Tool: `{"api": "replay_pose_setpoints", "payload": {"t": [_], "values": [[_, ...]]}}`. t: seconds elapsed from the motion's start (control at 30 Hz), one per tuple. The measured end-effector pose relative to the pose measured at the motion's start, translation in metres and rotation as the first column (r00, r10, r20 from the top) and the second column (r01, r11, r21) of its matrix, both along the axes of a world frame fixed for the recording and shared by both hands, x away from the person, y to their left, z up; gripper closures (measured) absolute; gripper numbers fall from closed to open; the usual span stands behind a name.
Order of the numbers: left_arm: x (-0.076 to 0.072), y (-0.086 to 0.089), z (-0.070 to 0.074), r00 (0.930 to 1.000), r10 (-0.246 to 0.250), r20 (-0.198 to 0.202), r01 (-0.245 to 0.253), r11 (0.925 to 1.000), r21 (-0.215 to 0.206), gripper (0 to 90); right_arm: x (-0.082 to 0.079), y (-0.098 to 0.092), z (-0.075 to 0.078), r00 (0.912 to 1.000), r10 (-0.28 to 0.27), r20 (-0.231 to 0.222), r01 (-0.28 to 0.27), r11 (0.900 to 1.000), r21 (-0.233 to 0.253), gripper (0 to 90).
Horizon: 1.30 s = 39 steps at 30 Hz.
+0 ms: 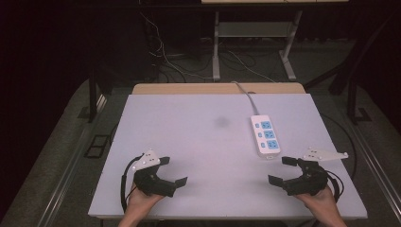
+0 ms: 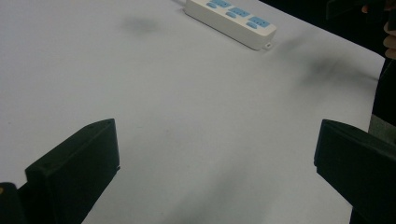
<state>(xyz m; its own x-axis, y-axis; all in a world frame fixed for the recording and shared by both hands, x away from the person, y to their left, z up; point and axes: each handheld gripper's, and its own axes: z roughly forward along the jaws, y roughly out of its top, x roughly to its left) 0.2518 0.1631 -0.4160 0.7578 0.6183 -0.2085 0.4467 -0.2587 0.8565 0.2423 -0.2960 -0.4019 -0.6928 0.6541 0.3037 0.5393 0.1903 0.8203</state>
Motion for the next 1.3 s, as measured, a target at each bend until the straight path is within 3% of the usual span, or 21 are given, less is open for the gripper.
{"api": "replay_pose_setpoints", "payload": {"t": [0.8, 1.3], "values": [[0.0002, -0.0007, -0.0006, 1.0000, -0.001, -0.005, 0.001, 1.0000, 0.001, 0.0, 0.0008, 0.0010, -0.0009, 0.9999, 0.011, -0.011, -0.011, 1.000, -0.008, 0.5], [0.0001, -0.0008, -0.0005, 1.0000, -0.001, -0.001, 0.001, 1.0000, 0.004, 0.0, 0.0034, 0.0015, 0.0083, 0.9989, 0.024, -0.041, -0.026, 0.999, -0.047, 0.5]]}}
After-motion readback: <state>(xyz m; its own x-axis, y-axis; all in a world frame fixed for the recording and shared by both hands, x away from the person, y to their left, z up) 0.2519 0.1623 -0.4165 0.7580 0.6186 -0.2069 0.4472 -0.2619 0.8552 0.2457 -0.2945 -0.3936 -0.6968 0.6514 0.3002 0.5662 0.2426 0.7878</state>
